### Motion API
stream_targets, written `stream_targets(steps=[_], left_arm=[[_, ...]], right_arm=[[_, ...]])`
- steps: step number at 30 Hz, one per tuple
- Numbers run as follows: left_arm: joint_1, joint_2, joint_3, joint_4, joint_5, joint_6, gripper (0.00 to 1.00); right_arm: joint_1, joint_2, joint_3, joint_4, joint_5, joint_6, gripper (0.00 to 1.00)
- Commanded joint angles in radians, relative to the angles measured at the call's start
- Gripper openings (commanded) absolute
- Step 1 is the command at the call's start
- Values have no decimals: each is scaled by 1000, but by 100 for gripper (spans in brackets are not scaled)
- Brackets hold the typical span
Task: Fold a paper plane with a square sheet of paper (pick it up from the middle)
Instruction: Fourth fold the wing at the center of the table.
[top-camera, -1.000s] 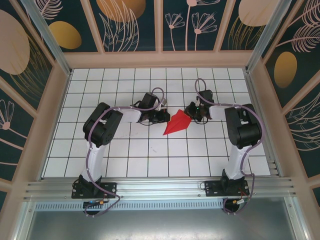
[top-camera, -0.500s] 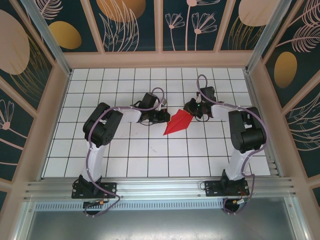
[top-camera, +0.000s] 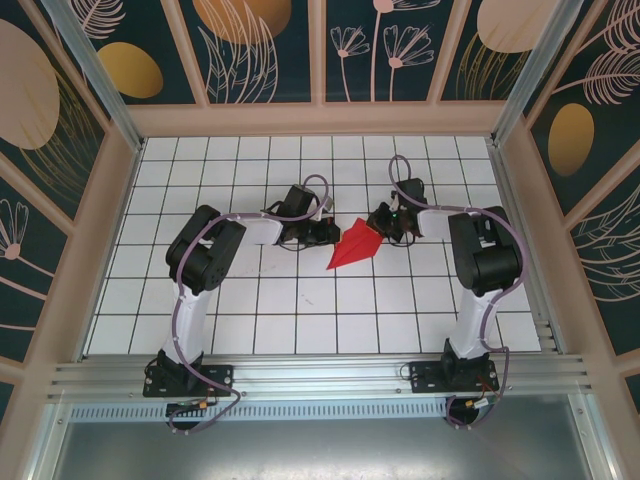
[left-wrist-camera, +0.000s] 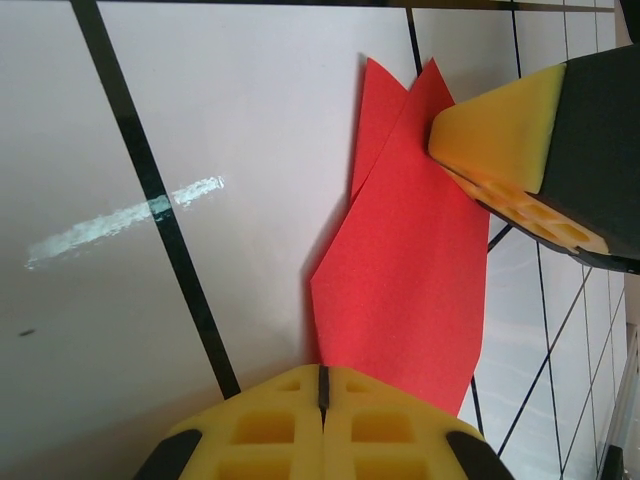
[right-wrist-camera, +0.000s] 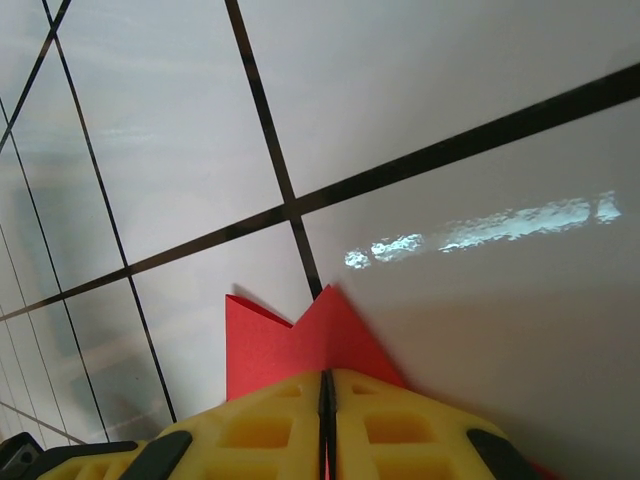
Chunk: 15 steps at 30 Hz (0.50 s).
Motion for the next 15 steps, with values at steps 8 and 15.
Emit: stream_targets(steps=[8,15], left_arm=[[-8,41,-13,-77,-30,10,0],[-10,43,-9,-76,-24,7,0]], right_arm=[[-15,-97,45,-53,-35,-45,13],[-24,-16,-3,-43,27,-13,12]])
